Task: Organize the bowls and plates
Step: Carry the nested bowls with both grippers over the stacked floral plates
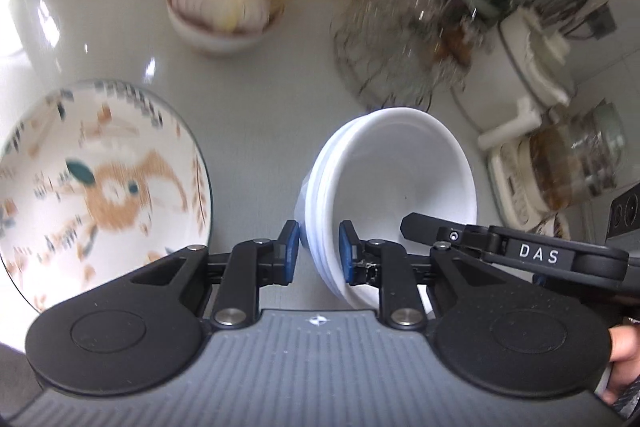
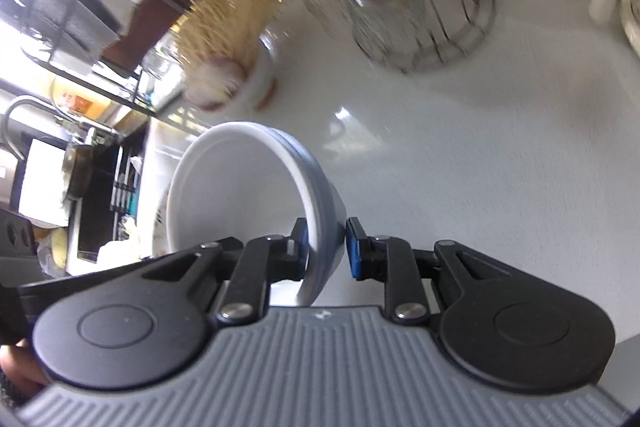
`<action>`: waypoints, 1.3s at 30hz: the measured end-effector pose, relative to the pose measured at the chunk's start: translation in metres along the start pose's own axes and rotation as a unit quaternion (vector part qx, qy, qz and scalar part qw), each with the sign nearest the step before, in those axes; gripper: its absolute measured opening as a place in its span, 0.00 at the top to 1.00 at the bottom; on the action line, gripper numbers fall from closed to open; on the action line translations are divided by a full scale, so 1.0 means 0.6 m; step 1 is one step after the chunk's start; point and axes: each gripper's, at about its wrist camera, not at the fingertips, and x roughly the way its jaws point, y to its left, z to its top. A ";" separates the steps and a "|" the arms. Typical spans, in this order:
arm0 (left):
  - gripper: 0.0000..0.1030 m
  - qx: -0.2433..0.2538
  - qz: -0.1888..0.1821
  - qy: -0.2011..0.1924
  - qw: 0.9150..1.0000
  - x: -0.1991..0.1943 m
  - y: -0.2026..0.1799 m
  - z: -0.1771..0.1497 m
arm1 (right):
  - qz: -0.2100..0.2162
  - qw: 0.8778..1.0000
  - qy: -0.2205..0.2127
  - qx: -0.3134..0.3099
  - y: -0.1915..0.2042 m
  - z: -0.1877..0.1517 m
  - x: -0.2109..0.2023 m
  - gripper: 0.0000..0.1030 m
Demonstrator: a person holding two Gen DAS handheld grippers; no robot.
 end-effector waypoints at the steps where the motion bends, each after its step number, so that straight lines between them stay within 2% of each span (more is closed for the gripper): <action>1: 0.76 0.000 -0.002 -0.006 1.000 -0.008 0.001 0.006 | 0.005 1.000 -0.003 -0.002 0.006 0.006 -0.003 0.78; 8: 0.75 0.001 -0.015 -0.053 0.998 -0.071 0.023 0.028 | 0.034 0.999 -0.014 -0.017 0.057 0.041 -0.012 0.77; 16: 0.75 -0.004 0.000 -0.108 0.994 -0.139 0.066 0.051 | 0.055 0.997 -0.020 -0.059 0.141 0.059 0.003 0.77; 22: 0.75 -0.018 0.014 -0.130 0.991 -0.165 0.116 0.057 | 0.056 0.994 -0.014 -0.090 0.200 0.057 0.042 0.77; 29: 0.75 -0.039 0.022 -0.113 0.993 -0.160 0.187 0.041 | 0.036 0.994 0.011 -0.101 0.240 0.022 0.095 0.77; 39: 0.75 -0.015 0.029 -0.065 0.997 -0.111 0.254 0.005 | -0.014 0.994 0.046 -0.097 0.257 -0.029 0.158 0.77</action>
